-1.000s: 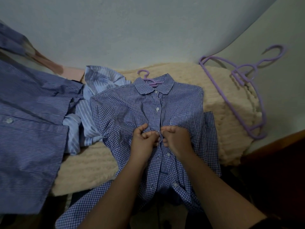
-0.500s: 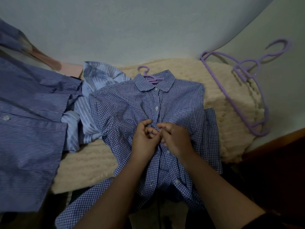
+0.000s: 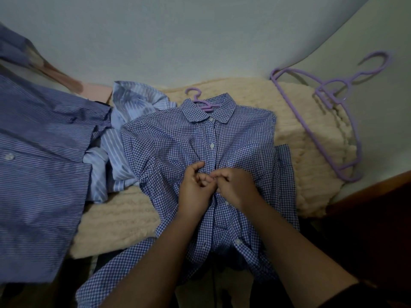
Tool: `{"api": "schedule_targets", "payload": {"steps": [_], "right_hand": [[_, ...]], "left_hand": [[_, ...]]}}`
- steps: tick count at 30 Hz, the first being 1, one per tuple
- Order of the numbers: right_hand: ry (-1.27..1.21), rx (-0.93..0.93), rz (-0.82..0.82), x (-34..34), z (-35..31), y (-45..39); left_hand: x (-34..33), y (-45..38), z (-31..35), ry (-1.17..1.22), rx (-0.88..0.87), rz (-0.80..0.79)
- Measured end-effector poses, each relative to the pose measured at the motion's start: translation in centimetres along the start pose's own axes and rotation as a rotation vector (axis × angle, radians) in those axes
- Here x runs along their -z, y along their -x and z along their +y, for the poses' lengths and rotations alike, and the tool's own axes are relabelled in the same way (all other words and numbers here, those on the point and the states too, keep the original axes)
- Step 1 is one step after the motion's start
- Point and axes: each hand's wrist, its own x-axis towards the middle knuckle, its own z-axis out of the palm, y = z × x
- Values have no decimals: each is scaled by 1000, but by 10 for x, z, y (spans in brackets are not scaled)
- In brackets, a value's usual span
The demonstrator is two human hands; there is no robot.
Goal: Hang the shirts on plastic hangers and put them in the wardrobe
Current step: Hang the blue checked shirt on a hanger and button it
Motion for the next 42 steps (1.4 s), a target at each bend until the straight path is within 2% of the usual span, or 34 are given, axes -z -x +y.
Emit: {"api": "schedule_targets", "payload": {"steps": [7, 13, 18, 21, 24, 26, 29, 34, 37, 42], "right_hand": [[-214, -156, -22, 4, 3, -5], [-242, -152, -27, 5, 6, -7], [-251, -122, -21, 4, 7, -6], [-304, -126, -4, 5, 6, -2], [-354, -99, 41, 11, 4, 11], [-288, -48, 98, 15, 6, 25], [-155, -29, 156, 18, 8, 49], [82, -63, 31, 13, 4, 75], [176, -60, 11, 8, 4, 78], [323, -85, 76, -2, -1, 77]], "left_hand": [[5, -2, 4, 103, 89, -70], [10, -2, 7, 189, 175, -96], [16, -6, 12, 360, 339, -125], [16, -2, 17, 368, 349, -93], [17, 14, 18, 234, 285, 16], [18, 30, 16, 82, 204, 78], [18, 56, 16, -80, 107, 54], [18, 76, 9, -354, 38, -53], [21, 77, 9, -388, 31, -42], [23, 79, 18, -228, 80, 12]]}}
